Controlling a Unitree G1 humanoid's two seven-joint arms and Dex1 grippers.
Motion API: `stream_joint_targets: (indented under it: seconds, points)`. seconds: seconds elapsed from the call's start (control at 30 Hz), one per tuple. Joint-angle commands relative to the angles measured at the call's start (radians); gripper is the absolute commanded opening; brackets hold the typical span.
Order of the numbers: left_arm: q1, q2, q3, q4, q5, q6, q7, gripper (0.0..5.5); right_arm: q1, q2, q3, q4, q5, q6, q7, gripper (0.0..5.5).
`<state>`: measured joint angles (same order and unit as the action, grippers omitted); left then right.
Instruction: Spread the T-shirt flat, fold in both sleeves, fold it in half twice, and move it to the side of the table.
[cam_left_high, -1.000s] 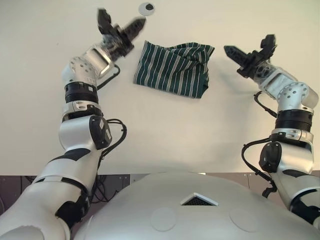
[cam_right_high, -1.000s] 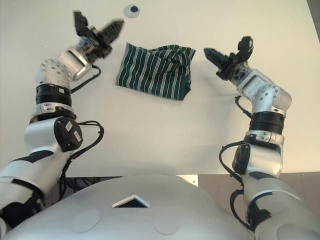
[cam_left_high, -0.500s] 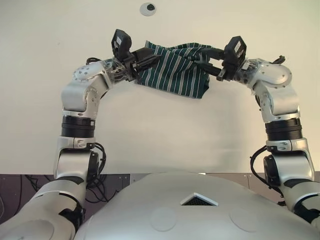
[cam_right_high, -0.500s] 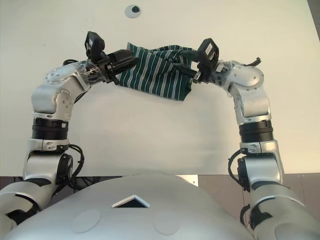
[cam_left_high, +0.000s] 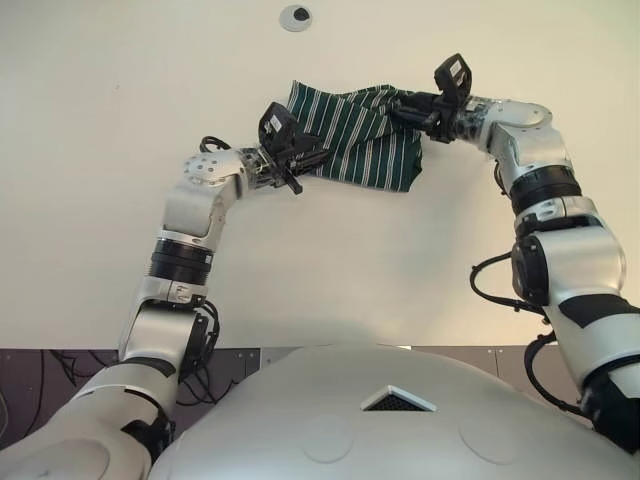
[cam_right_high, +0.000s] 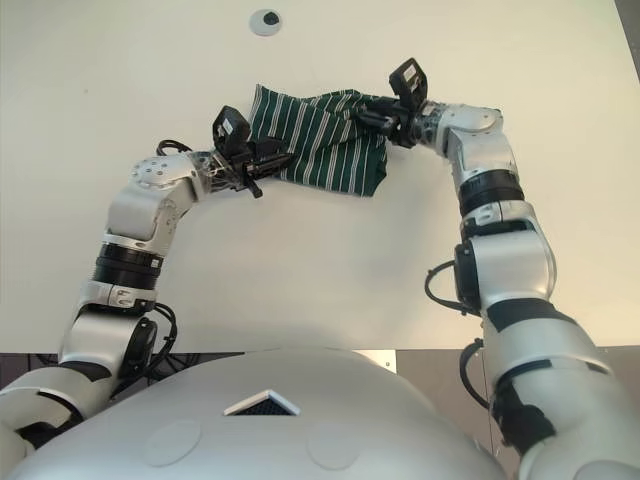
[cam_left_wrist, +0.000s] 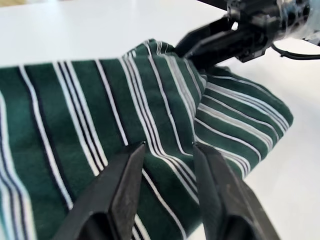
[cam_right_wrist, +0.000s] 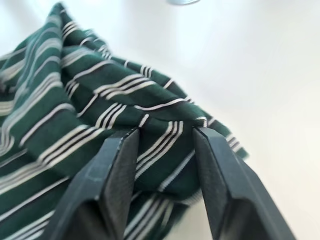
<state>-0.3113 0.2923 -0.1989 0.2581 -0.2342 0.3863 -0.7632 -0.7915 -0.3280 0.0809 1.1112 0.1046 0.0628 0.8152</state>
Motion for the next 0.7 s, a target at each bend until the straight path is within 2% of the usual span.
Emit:
stream_joint_targets:
  seconds: [0.03,0.17,0.3,0.37,0.5,0.6,0.7]
  points:
    - [-0.01,-0.004,-0.022,0.102,0.083,-0.041,0.061,1.68,-0.027,-0.012,-0.023,0.068,-0.029,-0.025,-0.032,1.9]
    - [-0.009,-0.02,0.013,0.209,0.108,-0.089,0.128,1.68,-0.008,-0.031,-0.023,0.081,-0.074,-0.098,-0.093,1.9]
    - [-0.009,-0.082,0.105,0.087,-0.037,-0.093,0.082,1.68,0.028,-0.025,-0.142,-0.032,0.024,-0.181,-0.092,1.9]
    - [-0.024,-0.094,0.129,0.044,-0.071,-0.084,0.08,1.68,0.085,-0.015,-0.156,-0.165,0.058,-0.174,-0.048,1.9]
    - [-0.051,-0.095,0.131,0.03,-0.057,-0.09,0.097,1.68,0.189,-0.037,-0.042,-0.369,-0.024,-0.177,0.04,1.9]
    - [-0.043,-0.1,0.118,0.057,-0.024,-0.103,0.119,1.68,0.193,-0.035,0.045,-0.386,-0.107,-0.198,0.063,1.9]
    - [-0.021,-0.098,0.118,0.056,0.003,-0.125,0.144,1.68,0.192,-0.009,0.039,-0.383,-0.088,-0.171,0.061,1.9]
